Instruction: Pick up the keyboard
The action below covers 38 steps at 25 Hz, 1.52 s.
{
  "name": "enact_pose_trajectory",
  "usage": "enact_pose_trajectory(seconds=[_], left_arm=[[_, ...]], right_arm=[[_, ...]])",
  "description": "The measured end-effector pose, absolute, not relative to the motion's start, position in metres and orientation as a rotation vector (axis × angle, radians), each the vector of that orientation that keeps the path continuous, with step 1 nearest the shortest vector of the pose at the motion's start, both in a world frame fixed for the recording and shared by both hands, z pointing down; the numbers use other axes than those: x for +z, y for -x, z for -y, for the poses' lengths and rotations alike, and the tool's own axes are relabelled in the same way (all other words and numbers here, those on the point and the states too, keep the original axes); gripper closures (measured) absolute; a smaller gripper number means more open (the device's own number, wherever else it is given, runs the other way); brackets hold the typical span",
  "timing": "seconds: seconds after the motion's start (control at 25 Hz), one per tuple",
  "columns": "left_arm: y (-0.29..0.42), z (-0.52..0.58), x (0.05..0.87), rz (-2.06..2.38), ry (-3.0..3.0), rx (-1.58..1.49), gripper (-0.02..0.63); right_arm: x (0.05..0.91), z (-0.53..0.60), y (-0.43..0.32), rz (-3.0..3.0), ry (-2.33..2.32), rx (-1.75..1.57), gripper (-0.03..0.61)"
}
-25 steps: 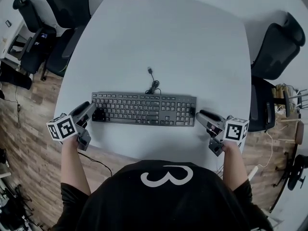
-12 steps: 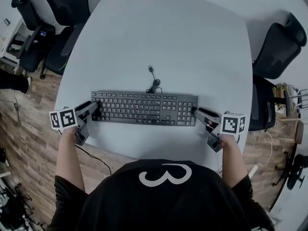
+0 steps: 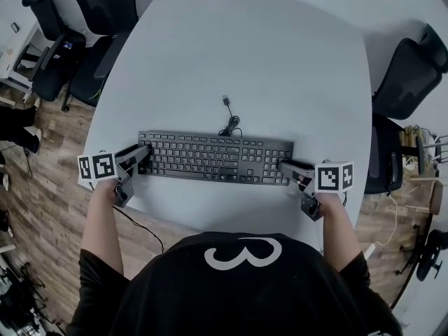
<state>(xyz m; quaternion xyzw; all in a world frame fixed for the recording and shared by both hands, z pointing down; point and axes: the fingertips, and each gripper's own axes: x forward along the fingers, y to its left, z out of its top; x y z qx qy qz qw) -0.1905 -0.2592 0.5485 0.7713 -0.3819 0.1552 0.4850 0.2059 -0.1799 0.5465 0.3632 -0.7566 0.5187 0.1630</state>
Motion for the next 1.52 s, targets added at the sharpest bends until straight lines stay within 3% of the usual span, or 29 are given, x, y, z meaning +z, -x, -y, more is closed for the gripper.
enact_pose_trajectory(seconds=[0.52, 0.8, 1.52], left_arm=[[0.180, 0.254, 0.553, 0.854, -1.818, 0.387, 0.436], [0.179, 0.256, 0.552, 0.867, -1.823, 0.373, 0.439], [0.180, 0.256, 0.552, 0.908, -1.836, 0.358, 0.437]], right_arm=[[0.550, 0.181, -0.204, 2.132, -0.951, 1.564, 0.426], [0.549, 0.182, -0.203, 2.121, -0.910, 1.678, 0.440], [0.544, 0.180, -0.203, 2.158, -1.006, 1.594, 0.442]])
